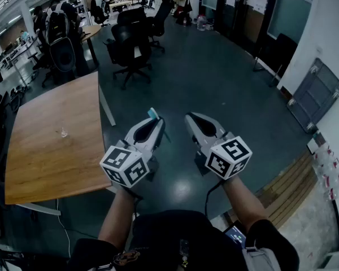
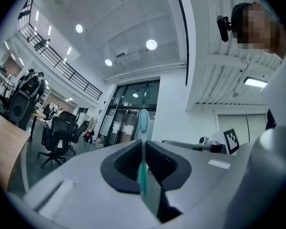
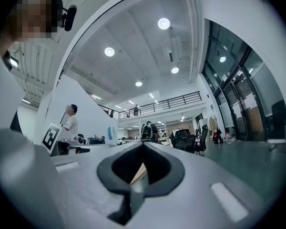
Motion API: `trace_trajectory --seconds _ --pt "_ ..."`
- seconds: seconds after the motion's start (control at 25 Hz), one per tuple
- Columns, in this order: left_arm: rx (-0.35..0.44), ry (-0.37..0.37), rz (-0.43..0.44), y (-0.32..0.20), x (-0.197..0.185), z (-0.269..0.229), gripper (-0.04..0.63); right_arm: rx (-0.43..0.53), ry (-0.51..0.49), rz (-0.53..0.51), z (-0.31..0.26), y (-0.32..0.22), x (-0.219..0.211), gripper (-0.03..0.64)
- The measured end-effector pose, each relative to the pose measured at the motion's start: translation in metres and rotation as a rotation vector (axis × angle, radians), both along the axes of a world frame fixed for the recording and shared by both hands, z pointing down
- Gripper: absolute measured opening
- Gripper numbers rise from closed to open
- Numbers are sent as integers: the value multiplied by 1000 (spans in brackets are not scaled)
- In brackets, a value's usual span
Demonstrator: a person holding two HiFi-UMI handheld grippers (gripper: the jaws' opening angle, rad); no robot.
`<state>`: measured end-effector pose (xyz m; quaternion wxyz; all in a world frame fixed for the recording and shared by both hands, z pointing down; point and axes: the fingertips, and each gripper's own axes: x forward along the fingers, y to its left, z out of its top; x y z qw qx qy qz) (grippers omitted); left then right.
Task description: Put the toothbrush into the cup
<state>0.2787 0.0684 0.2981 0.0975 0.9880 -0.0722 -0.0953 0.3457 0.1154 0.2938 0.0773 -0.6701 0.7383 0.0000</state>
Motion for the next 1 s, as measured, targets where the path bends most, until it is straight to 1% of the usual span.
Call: trace_trajectory --seconds 0.12,0.28,0.64,0.84,1.0 --pt "-3 -7 0 -1 -2 1 29 4 9 6 0 0 -3 3" --pt "-4 -5 0 -3 -3 1 29 8 56 26 -1 -2 -6 3" --pt "-7 -12 -12 0 -8 4 29 -7 62 -19 4 -1 -16 3" --pt "-8 -16 -54 -2 -17 7 29 -16 40 -49 9 -4 -18 3" --pt "-10 -22 -120 -8 -35 5 29 -27 24 -101 10 -12 -29 3"
